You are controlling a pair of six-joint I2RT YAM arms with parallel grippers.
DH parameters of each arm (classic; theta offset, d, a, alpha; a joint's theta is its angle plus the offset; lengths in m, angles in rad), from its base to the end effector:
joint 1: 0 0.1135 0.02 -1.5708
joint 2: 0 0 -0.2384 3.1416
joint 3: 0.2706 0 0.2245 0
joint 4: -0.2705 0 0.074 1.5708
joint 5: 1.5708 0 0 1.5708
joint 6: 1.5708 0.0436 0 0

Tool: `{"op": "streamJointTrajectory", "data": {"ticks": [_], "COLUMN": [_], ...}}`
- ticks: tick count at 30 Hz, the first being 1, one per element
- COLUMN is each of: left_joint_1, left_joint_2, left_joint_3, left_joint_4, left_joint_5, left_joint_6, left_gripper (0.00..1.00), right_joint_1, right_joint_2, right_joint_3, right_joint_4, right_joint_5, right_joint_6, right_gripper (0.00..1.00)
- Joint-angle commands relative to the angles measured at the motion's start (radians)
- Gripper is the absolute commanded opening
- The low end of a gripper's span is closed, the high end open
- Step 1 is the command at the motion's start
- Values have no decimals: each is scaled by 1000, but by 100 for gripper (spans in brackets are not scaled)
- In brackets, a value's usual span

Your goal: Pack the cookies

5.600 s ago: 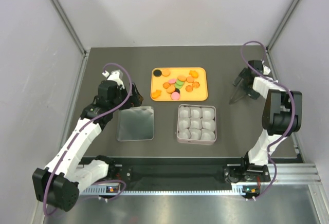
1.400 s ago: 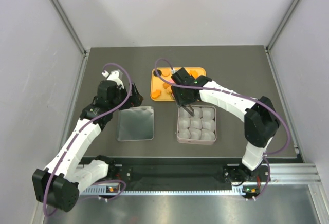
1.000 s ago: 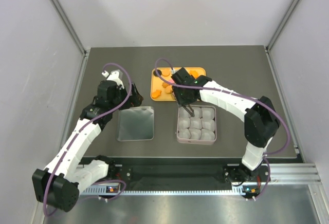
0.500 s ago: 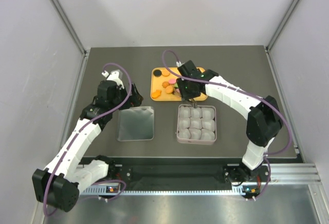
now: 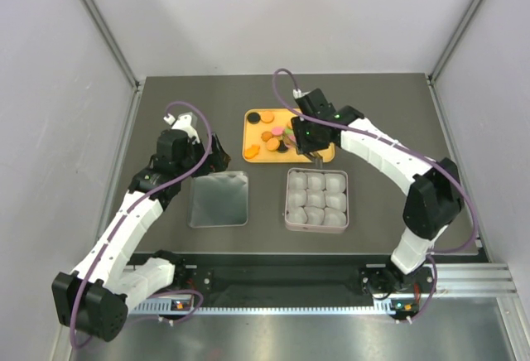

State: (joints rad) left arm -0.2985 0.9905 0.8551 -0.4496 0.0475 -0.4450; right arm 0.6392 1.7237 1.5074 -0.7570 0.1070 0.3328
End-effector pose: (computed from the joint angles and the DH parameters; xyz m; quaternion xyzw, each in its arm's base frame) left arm 0.1999 -0.0637 0.2782 -0.0532 0.8792 -0.1913 0.4332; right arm 0.2809 0.2030 0.2643 -0.1301 0.9455 0.0921 0.2838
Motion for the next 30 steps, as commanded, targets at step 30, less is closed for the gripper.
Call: {"op": "streamJointTrajectory", "data": {"ticks": [30], "left_joint_1": [10], "left_joint_2": [-1], "left_joint_3": [12], "left_joint_4": [19], "left_joint_5": [-6], "left_joint_6": [12], "left_gripper": [99], "right_joint_1": [11], "right_joint_2": [-484], "right_joint_3": [-303], "right_joint_4": [-82], "right_joint_5": [-184], "right_joint_6": [25], "right_gripper": [39]}}
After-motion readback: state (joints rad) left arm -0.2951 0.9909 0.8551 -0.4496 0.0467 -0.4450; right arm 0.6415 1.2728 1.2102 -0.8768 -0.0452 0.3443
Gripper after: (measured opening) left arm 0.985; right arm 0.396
